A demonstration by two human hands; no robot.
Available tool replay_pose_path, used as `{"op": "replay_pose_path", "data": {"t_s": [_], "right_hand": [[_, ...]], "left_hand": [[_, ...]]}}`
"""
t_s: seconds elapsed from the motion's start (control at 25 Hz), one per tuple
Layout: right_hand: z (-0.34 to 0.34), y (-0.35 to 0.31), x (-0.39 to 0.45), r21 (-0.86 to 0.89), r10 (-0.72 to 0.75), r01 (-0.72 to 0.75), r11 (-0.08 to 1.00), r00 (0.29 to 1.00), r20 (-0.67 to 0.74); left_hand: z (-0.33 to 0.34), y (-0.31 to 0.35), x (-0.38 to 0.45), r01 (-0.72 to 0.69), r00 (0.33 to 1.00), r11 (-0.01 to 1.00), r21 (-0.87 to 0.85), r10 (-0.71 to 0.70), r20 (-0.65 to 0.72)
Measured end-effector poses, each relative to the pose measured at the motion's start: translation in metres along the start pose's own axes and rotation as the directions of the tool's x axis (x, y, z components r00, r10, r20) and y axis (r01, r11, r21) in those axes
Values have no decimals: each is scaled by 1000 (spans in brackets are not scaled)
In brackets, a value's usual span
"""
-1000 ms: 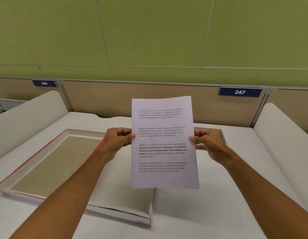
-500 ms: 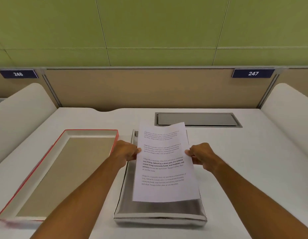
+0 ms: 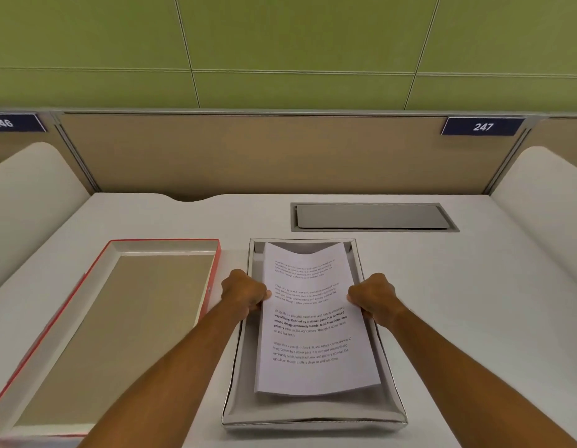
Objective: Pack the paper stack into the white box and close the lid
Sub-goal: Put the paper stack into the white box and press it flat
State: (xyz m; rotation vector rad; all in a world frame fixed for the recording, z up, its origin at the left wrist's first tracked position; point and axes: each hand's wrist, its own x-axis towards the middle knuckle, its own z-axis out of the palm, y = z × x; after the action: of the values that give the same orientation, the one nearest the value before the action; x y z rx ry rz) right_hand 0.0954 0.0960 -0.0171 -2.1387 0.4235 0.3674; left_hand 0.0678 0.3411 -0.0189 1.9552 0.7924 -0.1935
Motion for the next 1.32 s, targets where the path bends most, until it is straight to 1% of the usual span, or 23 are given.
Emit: {"op": "replay_pose_path", "data": {"t_s": [0.2, 0.32, 0.4, 0.48, 0.6, 0.68, 0.8, 0.96, 1.08, 1.2, 1.32], "right_hand": [[5, 0, 3, -133, -82, 77, 988, 996, -32], [8, -2, 4, -246, -113, 102, 964, 993, -29], [9, -3, 4, -309, -124, 114, 944, 992, -11], [12, -3, 3, -363, -121, 124, 923, 992, 33], [17, -2, 0, -434, -112, 141, 890, 989, 93], [18, -2, -2, -400, -93, 138, 906, 987, 130], [13, -3, -3, -247, -25, 65, 967, 986, 162], [11, -8, -2, -79, 2, 10, 997, 989, 146], [14, -14, -1, 5, 15, -16, 1000, 985, 172], [11, -17, 0, 61, 44, -59, 996, 975, 218], [10, -18, 1, 102, 64, -94, 990, 964, 259]], "left_hand": [[4, 3, 2, -45, 996, 964, 261, 65, -69], [8, 3, 3, -69, 990, 931, 359, 108, -90], [10, 3, 3, -86, 988, 918, 387, 127, -82], [12, 1, 3, -109, 991, 919, 379, 130, -28], [12, -2, 3, -78, 996, 961, 264, 63, 63], [11, -1, 1, -21, 996, 984, 174, 5, 92], [7, 4, 0, 81, 984, 996, 32, -85, 158], [4, 12, 0, 161, 969, 984, -78, -142, 203], [5, 16, 0, 228, 944, 957, -179, -172, 283], [3, 15, 3, 284, 924, 935, -214, -206, 323], [3, 15, 5, 287, 916, 931, -224, -198, 350]]}}
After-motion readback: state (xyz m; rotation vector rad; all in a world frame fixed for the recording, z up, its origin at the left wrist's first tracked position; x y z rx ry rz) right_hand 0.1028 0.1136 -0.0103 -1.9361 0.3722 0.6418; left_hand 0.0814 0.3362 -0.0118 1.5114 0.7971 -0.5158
